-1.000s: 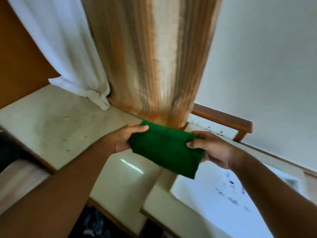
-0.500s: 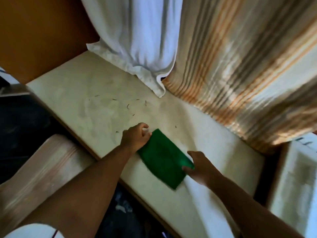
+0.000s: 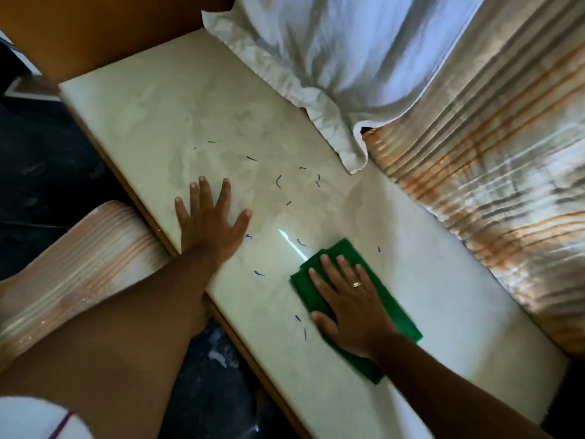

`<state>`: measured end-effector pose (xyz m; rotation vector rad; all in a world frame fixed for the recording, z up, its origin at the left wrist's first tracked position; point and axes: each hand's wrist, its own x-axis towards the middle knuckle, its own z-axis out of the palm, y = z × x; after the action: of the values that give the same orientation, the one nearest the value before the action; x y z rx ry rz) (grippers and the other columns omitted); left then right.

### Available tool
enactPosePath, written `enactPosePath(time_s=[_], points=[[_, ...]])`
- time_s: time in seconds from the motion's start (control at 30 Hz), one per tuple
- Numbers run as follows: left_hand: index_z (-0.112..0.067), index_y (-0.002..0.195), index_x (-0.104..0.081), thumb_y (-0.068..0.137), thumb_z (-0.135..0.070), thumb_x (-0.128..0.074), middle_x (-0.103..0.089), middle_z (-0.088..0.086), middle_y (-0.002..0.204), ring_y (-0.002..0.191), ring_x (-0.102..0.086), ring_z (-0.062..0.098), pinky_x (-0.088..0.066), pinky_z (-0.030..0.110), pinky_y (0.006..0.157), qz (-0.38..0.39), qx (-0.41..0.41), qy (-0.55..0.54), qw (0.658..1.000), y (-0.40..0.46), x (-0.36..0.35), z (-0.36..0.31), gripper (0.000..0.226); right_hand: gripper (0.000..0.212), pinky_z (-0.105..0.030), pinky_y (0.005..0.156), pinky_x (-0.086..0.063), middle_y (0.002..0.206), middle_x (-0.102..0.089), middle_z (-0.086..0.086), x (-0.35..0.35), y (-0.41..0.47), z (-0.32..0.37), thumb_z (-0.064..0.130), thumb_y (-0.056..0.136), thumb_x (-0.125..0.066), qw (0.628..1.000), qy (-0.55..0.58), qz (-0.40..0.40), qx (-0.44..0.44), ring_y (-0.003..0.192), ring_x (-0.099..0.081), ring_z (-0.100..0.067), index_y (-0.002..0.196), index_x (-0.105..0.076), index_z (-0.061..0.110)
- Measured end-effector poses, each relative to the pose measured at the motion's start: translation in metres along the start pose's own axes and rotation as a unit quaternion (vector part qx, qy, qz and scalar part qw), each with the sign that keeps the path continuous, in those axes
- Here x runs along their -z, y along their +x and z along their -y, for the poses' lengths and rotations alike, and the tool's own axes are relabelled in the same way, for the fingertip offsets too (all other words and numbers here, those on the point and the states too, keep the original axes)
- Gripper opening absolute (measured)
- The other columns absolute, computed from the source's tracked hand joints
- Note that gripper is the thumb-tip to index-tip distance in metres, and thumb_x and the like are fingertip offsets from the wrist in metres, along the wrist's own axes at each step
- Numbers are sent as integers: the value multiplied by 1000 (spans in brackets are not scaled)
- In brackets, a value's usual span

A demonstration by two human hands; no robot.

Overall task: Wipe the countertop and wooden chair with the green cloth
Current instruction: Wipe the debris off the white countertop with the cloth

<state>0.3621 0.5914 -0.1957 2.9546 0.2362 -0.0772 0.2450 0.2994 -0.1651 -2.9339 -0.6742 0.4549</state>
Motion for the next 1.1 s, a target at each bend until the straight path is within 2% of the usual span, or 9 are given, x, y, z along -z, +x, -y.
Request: enactPosePath(time_s=[0.1, 0.27, 0.43, 0.53, 0.67, 0.8, 0.87, 0.97, 1.1], points=[[-32, 158, -8, 90, -74, -16, -5, 17, 168, 155, -3, 32, 3, 58, 120, -1, 3, 10, 1000, 4, -5, 2, 80, 73, -58, 115, -25, 161, -24, -17, 15, 13, -79, 52, 90, -42, 991, -26, -30, -124, 143, -28, -45, 153, -32, 16], [-29, 157, -14, 91, -72, -19, -11, 18, 167, 154, -10, 34, -5, 60, 120, -22, -1, 23, 1000, 6, -8, 1, 79, 72, -56, 117, -18, 165, -8, -18, 49, 60, -127, 48, 99, -35, 953, -10, -55, -297, 149, -11, -42, 157, -13, 13], [-28, 157, -16, 90, -72, -18, -14, 18, 166, 153, -13, 35, -9, 61, 119, -20, 1, 39, 999, 6, -6, 2, 80, 75, -56, 118, -18, 161, -26, -17, -8, 18, 55, 46, 87, -46, 998, -6, -54, 33, 145, -28, -40, 152, -30, 13], [-28, 157, -16, 90, -72, -19, -13, 18, 166, 153, -12, 34, -9, 61, 119, -16, 0, 38, 999, 6, -3, 1, 81, 70, -46, 119, -24, 158, -35, -3, -16, -13, 79, 53, 87, -42, 985, 12, 21, 169, 144, -31, -25, 148, -36, 21], [-26, 158, -16, 90, -72, -19, -12, 18, 167, 153, -11, 34, -8, 60, 119, -11, 1, 36, 999, 5, 3, -1, 81, 60, -49, 108, -41, 150, -47, -12, 10, -2, -14, 38, 88, -43, 997, -31, -62, 40, 135, -48, -34, 142, -50, 12], [-26, 158, -13, 94, -70, -23, -8, 17, 167, 154, -8, 33, -5, 59, 120, -2, 4, 40, 999, 4, 4, -2, 78, 57, -51, 117, -26, 162, -24, -14, 37, 33, -66, 31, 100, -39, 977, 27, -80, -194, 147, -25, -37, 152, -32, 9], [-27, 158, -14, 92, -70, -22, -9, 17, 167, 154, -9, 33, -7, 59, 120, -6, 3, 41, 999, 4, 4, -1, 79, 57, -56, 113, -28, 158, -31, -18, 19, 32, -22, 26, 96, -42, 984, 1, -103, -144, 143, -33, -42, 149, -38, 6], [-28, 158, -14, 90, -71, -21, -9, 16, 168, 154, -9, 32, -7, 59, 120, -7, 6, 36, 999, 4, 5, -2, 81, 55, -52, 113, -31, 153, -44, -10, -21, -11, 71, 34, 91, -45, 995, -10, -52, 89, 138, -42, -34, 143, -48, 15], [-29, 159, -12, 92, -70, -26, -6, 13, 169, 155, -5, 29, -3, 57, 122, 1, 8, 24, 1000, 1, 7, -4, 79, 59, -41, 111, -28, 154, -44, 5, -22, -34, 63, 55, 89, -47, 981, -2, 10, 192, 139, -43, -20, 142, -49, 29]])
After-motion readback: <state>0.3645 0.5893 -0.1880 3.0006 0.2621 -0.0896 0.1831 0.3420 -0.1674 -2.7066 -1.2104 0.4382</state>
